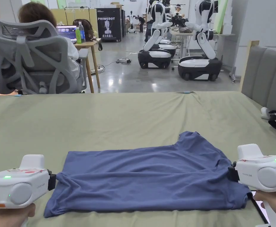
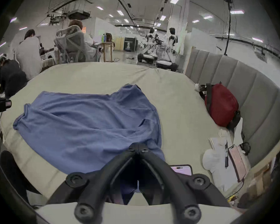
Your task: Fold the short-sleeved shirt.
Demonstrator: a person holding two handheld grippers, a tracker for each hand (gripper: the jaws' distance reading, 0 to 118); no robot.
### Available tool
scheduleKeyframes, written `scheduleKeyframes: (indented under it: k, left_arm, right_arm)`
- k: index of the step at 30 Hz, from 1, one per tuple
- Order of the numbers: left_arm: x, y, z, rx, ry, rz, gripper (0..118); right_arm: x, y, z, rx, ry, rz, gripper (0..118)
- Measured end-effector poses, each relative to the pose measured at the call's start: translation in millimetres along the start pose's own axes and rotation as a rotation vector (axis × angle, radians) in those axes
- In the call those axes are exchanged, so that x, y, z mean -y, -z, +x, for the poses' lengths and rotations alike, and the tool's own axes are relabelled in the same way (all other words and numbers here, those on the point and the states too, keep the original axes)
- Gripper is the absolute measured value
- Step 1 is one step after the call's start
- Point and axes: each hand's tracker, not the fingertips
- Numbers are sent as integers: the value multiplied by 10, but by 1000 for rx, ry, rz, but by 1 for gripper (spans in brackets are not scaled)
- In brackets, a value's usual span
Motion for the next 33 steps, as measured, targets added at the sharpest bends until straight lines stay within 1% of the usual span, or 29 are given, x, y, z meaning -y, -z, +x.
scheduleKeyframes:
  k: [1, 5, 9, 10, 11, 12, 13, 14, 15, 16, 17, 18, 20, 21, 22, 23, 24, 25, 26, 27, 28, 30, 32, 33]
  left_arm:
    - [-37, 49, 29, 0, 4, -5, 0]
    - [-327, 399, 92, 10, -14, -20, 0]
    - [-701, 1005, 118, 25, -63, -67, 0]
    - [-787, 1186, 117, 20, -62, -81, 11]
    - [-855, 1372, 106, 15, -75, -86, 40]
    - [-911, 1546, 93, 12, -88, -95, 89]
    - [-951, 1747, 71, 11, -105, -123, 118]
    - [-970, 1915, 48, 11, -120, -152, 112]
    - [-988, 2037, 60, -29, -123, -130, 104]
    - [-982, 2174, 53, -18, -136, -136, 103]
    - [-987, 2296, 39, -24, -147, -158, 103]
    - [-980, 2423, 26, -35, -142, -200, 103]
    - [-948, 2580, 16, -50, -140, -213, 103]
    - [-935, 2642, 4, -59, -133, -231, 96]
    - [-910, 2698, -1, -86, -130, -265, 86]
    - [-887, 2733, 1, -82, -134, -282, 84]
    - [-880, 2715, 7, -67, -142, -271, 71]
    - [-916, 2662, 35, -71, -119, -262, 45]
    - [-944, 2615, 59, -65, -97, -243, 7]
    - [-966, 2556, 97, -38, -60, -208, 0]
    - [-976, 2520, 128, 22, -50, -204, 0]
    - [-977, 2463, 229, -17, -22, -221, 0]
    - [-969, 2447, 299, -22, 8, -215, 0]
    - [-964, 2440, 315, -24, 13, -212, 0]
  right_arm:
    - [-29, 10, -47, -9, -24, 3, 0]
    - [-97, 77, -61, -25, -6, 6, 0]
    - [-181, 234, -100, -34, -18, 9, 0]
    - [-201, 291, -107, -35, -19, 9, 0]
    - [-221, 348, -115, -38, -20, 7, 0]
    - [-236, 404, -122, -44, -23, 4, 0]
    - [-235, 479, -106, -45, -18, -1, 0]
    - [-245, 538, -114, -48, -19, -5, 0]
    - [-253, 590, -123, -52, -21, -9, 0]
    - [-259, 640, -134, -55, -25, -12, 0]
    - [-267, 733, -201, -117, -74, -7, 0]
    - [-277, 788, -215, -114, -70, -18, 0]
    - [-328, 876, -220, -129, -84, -33, 0]
    - [-346, 836, -197, -122, -82, -31, 0]
    - [-380, 837, -188, -121, -95, -33, 0]
    - [-422, 869, -185, -116, -109, -36, 0]
    - [-460, 895, -182, -112, -115, -33, 0]
    - [-506, 906, -172, -107, -116, -29, 0]
    - [-559, 935, -162, -110, -119, -26, 0]
    - [-632, 981, -148, -117, -120, -24, 0]
    - [-725, 1044, -132, -124, -117, -24, 0]
    - [-908, 1134, -109, -106, -101, -11, 0]
    - [-1121, 1313, -54, -101, -95, -7, 0]
    - [-1214, 1377, -25, -88, -81, -7, 3]
